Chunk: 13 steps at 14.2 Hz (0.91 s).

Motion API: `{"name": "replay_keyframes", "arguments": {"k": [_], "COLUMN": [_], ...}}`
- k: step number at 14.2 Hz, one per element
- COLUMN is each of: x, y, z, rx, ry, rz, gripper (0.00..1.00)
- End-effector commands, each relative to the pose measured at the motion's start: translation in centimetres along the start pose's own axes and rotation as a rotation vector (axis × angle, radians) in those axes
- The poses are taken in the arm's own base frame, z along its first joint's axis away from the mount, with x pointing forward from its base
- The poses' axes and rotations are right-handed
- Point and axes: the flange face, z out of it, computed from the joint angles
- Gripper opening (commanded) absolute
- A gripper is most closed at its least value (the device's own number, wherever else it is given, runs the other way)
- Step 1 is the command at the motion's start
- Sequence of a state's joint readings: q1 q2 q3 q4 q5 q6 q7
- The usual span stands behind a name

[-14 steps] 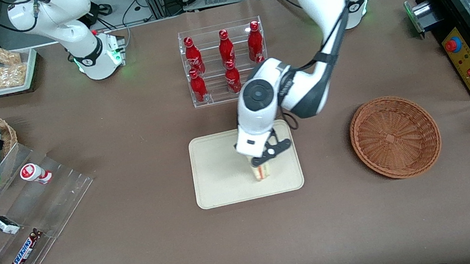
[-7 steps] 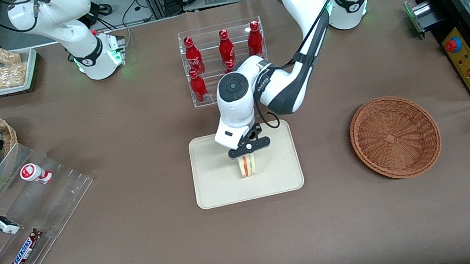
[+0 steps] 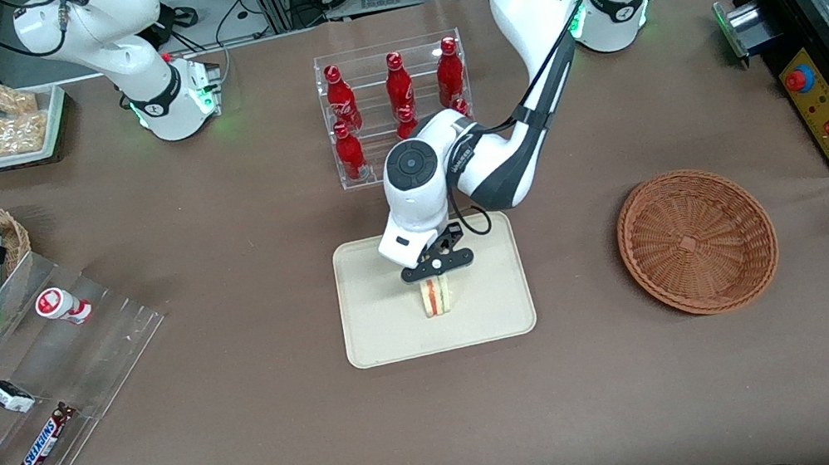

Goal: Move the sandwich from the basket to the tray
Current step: 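Lower the sandwich onto the tray and open the left gripper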

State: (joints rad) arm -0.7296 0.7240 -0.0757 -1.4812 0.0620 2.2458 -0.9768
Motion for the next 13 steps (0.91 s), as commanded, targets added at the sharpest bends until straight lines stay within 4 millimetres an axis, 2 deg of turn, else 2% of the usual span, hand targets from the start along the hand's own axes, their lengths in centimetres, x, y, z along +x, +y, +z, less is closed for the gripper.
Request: {"name": "replay_keyframes", "arguments": {"k": [1,4,5,7,8,11,13], "x": [1.5,4.6,5.3,7.2,7.9,10.8,12.4], "y": [0.5,-1.9,-3.2,-6.4,-7.8,-13.3,-17.6], "z": [-4.8,-12.6,-14.6,-16.9,-17.4,-17.5,-17.9], "rx": [-0.044,-0.121,-0.104,-0.058,-0.046,0.028,0.054], "ry": [0.065,0.118,0.113,0.092,0.086,0.032,0.011], "rz": [-0.043,-0.132,-0.138,-0.152,-0.143,-0.141,-0.132], "gripper": [1.0,1.0,1.0,1.0,1.0,1.0,1.0]}}
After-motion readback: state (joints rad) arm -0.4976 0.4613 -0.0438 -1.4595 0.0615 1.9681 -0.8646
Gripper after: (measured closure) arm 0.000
